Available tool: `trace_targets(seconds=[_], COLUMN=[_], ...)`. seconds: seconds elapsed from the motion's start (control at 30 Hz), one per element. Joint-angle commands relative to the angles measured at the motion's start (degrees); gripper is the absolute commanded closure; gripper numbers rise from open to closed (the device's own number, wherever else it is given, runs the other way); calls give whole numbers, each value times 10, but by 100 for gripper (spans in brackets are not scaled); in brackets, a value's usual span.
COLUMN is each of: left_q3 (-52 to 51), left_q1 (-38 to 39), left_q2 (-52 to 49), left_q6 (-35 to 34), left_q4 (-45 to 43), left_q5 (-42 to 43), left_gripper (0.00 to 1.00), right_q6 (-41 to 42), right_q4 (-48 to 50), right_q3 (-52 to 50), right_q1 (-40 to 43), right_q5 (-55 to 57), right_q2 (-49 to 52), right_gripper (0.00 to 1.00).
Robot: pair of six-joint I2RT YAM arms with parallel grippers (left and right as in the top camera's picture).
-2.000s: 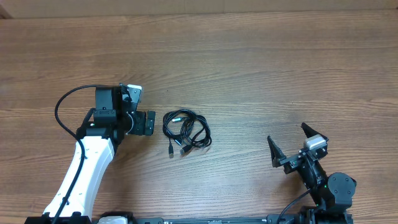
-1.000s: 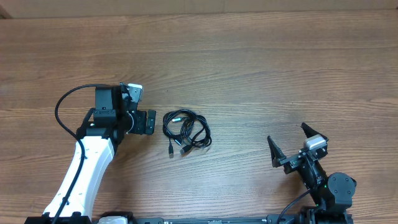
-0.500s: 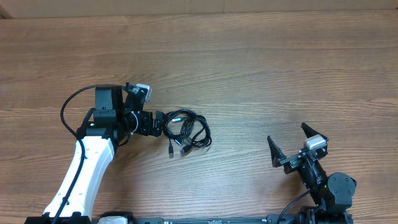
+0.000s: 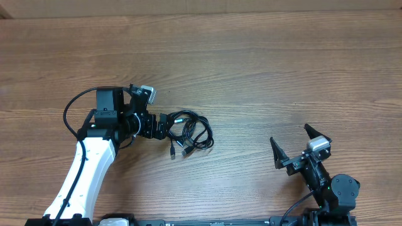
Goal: Untangle cables
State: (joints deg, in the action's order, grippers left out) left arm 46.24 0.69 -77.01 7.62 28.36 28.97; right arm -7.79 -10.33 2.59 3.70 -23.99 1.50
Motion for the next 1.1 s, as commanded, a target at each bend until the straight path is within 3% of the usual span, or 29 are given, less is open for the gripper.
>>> trace_targets(seconds=[0.0,0.53,0.63,0.9,1.07], left_q3=[15,15,15,15,15], left_q1=[5,31,31,31,31], left_q2=[-5,-5,-5,-5,-5], left_q6=[7,17,18,18,18], left_q4=[2,2,2,1,-2], left_q5=[16,4,4,5,4], left_gripper=[1,0,7,10,20], right_q6=[-4,-4,-4,-4,-4], right_q4=[-10,-10,-10,-10,-10], right_q3=[11,11,11,11,11], right_q1=[2,2,2,2,2], right_q5=[4,4,4,4,4], right_q2=[-1,-1,-1,-1,-1], right_gripper=[0,0,0,0,0])
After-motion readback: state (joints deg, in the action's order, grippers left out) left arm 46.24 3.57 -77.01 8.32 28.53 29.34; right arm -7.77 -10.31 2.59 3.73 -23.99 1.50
